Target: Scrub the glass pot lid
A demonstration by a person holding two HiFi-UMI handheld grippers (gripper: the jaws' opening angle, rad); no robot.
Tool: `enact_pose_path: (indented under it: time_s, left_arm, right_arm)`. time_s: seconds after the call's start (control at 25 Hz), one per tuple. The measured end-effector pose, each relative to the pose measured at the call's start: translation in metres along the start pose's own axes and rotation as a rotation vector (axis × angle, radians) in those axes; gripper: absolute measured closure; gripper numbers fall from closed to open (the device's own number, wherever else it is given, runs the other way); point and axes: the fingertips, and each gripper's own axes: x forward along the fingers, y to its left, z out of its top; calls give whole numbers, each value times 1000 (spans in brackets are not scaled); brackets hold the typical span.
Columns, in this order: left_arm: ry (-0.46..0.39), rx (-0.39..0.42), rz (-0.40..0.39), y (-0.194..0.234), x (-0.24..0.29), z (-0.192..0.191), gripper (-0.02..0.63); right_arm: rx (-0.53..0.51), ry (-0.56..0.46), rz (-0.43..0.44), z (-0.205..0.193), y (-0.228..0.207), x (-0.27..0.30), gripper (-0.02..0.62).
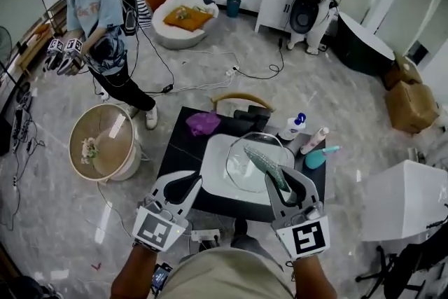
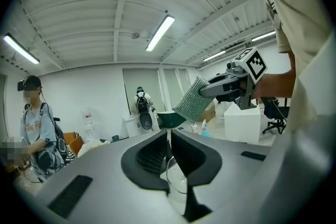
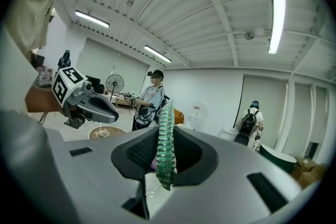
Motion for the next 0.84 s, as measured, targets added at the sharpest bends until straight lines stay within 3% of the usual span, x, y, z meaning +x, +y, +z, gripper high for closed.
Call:
enact_pose_path:
  time_s: [0.24,0.56,0.84]
  left_arm:
    - [12,-41,-18,-8,-18,-1,571]
    - [-5,-4,-34,-16,-31,-3,571]
    - [8,-59,-36,-24,-43,-3,571]
  right_arm:
    - [13,-6,-24,8,7,-15,514]
    - [17,-3,-44,9,16,-32,514]
    - [24,-3,-44,12,23,-40,514]
